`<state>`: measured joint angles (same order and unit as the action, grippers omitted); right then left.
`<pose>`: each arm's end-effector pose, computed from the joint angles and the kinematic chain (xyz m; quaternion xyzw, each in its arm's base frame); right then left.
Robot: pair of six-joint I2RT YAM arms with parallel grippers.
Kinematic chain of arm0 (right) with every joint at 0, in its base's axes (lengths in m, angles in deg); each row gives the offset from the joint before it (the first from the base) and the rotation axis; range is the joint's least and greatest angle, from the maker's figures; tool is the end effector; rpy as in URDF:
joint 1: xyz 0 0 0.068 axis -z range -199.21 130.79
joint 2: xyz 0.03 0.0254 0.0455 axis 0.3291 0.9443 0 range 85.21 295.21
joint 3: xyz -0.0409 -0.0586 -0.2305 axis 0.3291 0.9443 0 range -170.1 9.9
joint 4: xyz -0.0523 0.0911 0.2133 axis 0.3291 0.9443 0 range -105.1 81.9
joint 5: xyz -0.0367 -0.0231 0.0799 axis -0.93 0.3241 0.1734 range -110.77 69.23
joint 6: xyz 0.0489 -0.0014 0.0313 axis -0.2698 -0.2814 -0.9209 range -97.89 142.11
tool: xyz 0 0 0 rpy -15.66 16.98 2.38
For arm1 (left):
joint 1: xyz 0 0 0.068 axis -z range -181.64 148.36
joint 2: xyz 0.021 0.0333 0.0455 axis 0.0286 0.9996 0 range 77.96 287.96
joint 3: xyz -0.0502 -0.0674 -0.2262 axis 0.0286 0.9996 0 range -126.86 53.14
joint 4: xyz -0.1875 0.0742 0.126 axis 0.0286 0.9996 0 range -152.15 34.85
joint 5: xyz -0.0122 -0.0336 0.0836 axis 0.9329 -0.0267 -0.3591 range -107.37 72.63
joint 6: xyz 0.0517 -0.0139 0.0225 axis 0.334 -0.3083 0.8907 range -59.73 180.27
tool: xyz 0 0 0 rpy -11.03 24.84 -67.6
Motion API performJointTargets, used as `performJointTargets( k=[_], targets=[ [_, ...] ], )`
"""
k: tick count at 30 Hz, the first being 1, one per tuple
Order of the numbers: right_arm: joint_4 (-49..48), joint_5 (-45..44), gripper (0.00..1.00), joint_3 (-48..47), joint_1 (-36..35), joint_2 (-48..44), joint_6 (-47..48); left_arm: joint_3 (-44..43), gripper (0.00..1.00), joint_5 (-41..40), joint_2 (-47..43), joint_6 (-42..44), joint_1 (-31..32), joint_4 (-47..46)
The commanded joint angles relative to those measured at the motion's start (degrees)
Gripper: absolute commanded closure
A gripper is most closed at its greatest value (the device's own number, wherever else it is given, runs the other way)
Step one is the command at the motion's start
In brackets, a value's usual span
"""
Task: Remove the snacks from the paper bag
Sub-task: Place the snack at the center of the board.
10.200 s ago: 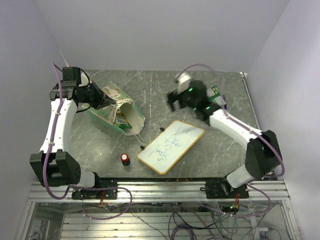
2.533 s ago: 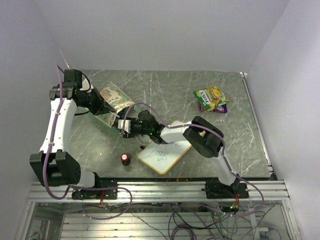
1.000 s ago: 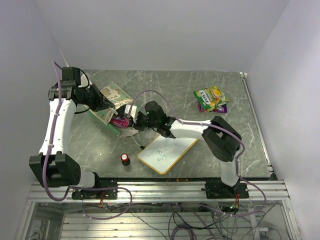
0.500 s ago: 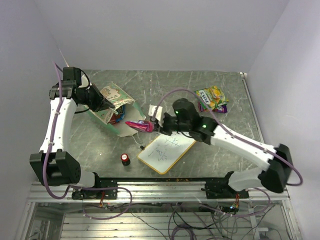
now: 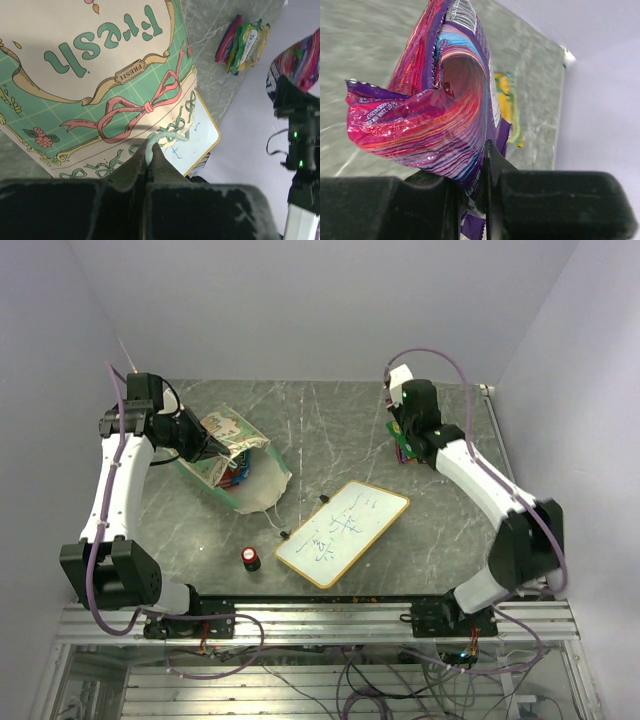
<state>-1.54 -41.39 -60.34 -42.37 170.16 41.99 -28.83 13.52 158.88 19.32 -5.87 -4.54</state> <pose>0.3061 0.1150 0.2928 -0.2243 0.8193 -0.1392 0.5090 0.2633 -0.0020 0.3144 -0.2839 0.8817 -0.3295 0.1829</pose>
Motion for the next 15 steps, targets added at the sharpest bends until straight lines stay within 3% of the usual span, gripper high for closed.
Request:
performJointTargets(
  k=[1,8,15],
  targets=[
    [-0.88,-14.18,1.00,-7.50,3.93,9.57,-4.36,-2.39,0.93,0.73,1.17,0.78,0.08,-1.64],
    [-5.48,-26.49,1.00,-11.51,4.34,20.16,5.59,-3.33,0.93,1.69,2.13,0.96,0.07,-2.06],
    [-14.36,-29.03,1.00,-4.10,4.34,21.68,11.08,-2.13,0.93,2.61,2.81,1.26,0.10,-2.33]
  ],
)
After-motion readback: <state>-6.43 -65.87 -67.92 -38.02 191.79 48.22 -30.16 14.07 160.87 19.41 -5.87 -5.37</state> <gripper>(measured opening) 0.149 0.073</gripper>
